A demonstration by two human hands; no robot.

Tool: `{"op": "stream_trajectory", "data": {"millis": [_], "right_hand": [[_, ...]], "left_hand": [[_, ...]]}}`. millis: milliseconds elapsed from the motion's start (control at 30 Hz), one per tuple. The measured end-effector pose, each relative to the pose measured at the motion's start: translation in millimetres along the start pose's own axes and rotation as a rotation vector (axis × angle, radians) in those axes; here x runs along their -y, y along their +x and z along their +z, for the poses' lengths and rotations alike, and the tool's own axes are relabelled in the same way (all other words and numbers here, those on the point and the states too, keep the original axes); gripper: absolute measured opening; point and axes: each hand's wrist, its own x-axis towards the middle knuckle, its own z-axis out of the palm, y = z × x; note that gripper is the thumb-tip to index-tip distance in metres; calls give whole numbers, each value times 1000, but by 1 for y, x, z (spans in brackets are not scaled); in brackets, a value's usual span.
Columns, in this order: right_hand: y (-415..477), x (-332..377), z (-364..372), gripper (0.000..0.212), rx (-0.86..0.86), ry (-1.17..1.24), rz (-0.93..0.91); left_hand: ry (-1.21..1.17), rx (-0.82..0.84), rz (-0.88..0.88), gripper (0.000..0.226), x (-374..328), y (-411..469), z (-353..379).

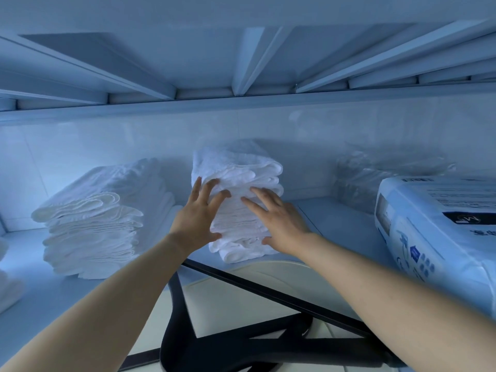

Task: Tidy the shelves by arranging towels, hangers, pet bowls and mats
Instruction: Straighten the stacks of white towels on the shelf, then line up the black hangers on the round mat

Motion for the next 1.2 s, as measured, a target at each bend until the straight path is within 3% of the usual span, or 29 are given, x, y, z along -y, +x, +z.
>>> {"op": "stream_trajectory", "data": {"millis": [500, 800, 1200], "right_hand": [[-19, 7, -14, 81, 53, 131, 32], [-45, 17, -26, 69, 107, 232, -39], [-78, 48, -48, 38, 191, 560, -216]], "left_hand": [[16, 12, -91, 84, -21, -27, -7], [-49, 63, -207, 63, -39, -66, -28], [-176, 176, -309, 22, -72, -136, -67]]}}
